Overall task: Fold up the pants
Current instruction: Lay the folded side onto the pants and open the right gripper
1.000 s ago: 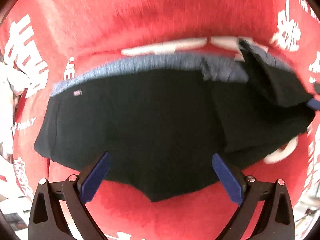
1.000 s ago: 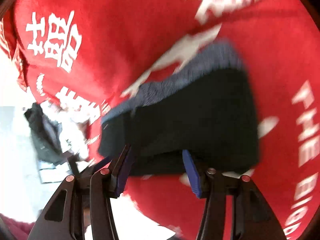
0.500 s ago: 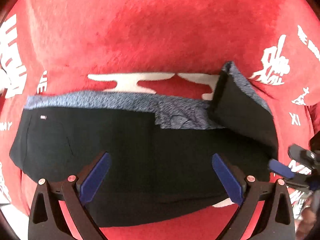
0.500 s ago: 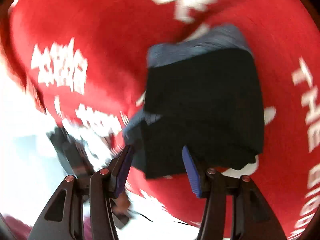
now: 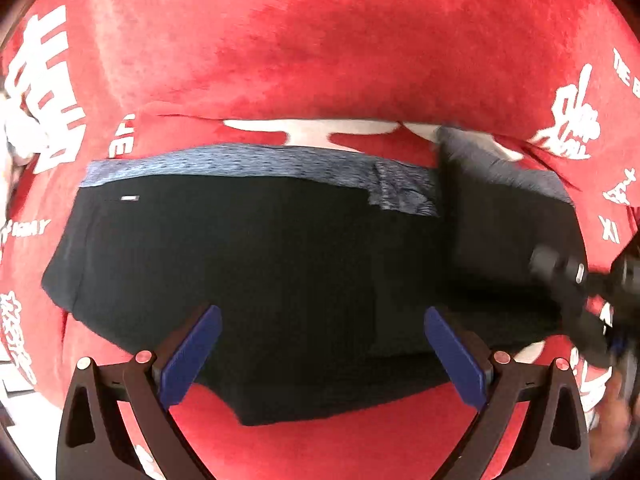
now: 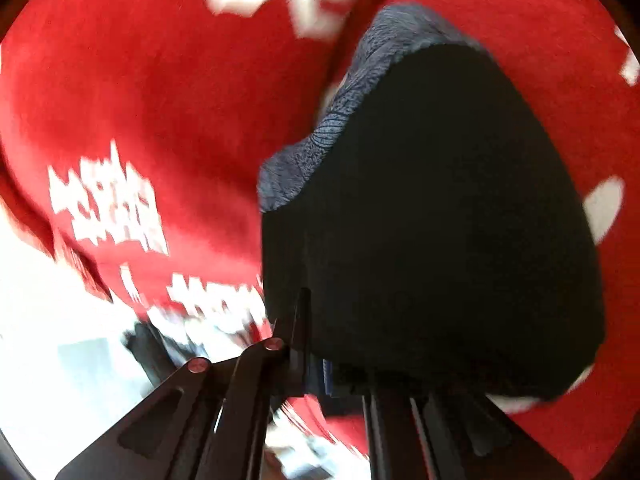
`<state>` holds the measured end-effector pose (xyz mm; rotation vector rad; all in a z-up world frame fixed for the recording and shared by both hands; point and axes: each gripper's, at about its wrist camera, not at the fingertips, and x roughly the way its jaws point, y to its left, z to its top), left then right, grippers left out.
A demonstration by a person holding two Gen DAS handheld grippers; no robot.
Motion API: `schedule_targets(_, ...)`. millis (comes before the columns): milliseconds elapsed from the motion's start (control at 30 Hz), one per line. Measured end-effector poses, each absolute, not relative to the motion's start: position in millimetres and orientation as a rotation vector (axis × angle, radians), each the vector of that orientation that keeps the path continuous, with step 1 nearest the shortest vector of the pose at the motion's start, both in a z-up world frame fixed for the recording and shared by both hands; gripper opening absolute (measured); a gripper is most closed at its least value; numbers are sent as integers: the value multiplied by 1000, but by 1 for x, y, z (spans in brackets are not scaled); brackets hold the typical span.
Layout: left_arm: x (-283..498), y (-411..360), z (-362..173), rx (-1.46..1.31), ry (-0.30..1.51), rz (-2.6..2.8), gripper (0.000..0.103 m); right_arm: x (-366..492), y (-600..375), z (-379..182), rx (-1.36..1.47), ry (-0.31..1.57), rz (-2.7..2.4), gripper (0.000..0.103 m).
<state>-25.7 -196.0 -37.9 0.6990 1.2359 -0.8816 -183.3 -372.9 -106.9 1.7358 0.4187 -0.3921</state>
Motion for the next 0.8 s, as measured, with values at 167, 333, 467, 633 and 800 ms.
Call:
schedule_targets(167, -13, -181, -45, 699, 1254, -808, 102, -146, -343, -141, 1750, 545, -409, 5)
schedule_targets(333, -16, -176, -48, 745, 1230, -799, 102, -146, -339, -140, 1727, 635, -391, 11)
schedule_targets(467, -18, -190, -35, 729, 1198, -819, 102, -145, -332, -95, 1571, 801, -262, 53)
schedule_targets(633, -17, -232, -37, 731, 1162, -883, 102, -192, -373, -33, 1258, 751, -482, 54)
schedule_targets(800, -25, -267, -67, 729, 1227, -962, 102, -207, -451, -62, 1231, 794, -748, 44)
